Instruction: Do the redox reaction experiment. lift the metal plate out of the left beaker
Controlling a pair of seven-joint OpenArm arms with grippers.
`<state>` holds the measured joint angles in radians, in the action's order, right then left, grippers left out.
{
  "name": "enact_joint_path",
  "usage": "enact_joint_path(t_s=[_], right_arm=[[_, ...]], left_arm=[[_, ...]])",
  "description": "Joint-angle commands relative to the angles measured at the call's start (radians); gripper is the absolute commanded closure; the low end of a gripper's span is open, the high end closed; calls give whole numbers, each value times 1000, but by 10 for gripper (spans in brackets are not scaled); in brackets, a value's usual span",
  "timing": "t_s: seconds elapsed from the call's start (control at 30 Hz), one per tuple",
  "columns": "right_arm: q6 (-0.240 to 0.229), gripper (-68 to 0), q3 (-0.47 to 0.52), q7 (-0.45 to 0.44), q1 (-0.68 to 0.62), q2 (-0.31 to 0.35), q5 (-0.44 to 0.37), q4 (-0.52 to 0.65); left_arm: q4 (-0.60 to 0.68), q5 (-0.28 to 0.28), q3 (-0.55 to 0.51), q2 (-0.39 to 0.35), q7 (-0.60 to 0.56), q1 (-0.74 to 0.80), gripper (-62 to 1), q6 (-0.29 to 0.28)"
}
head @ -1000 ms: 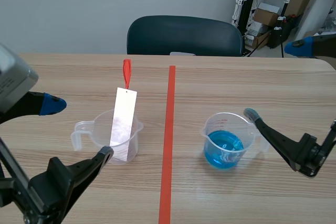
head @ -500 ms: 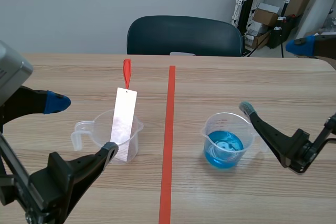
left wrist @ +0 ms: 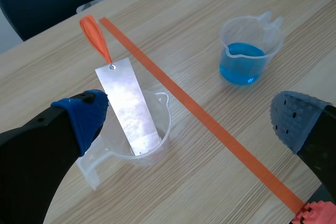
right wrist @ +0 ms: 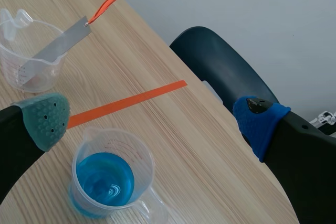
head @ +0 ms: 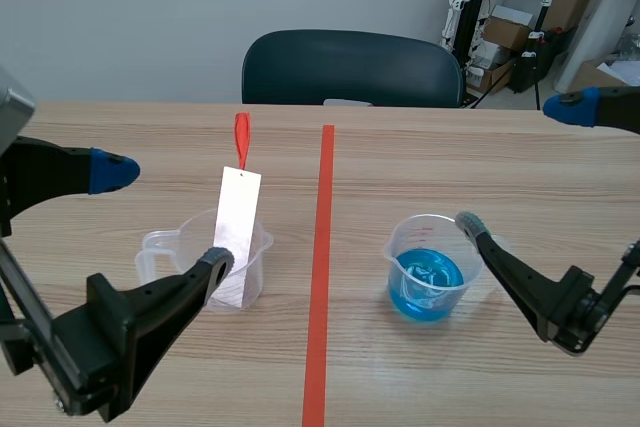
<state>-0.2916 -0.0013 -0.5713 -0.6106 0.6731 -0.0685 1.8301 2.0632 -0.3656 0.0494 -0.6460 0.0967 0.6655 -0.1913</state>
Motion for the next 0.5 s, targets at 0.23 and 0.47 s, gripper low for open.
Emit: enact_joint_path(t_s=[0.23,0.47], right_arm=[[8,-679,11,-19,7,3,-7,14],[8,-679,11,-31,8,3,-7,14]], left_arm=[[8,-8,6,0,-56,-10,-623,2],[8,-8,6,0,-55,-13,-623,2]])
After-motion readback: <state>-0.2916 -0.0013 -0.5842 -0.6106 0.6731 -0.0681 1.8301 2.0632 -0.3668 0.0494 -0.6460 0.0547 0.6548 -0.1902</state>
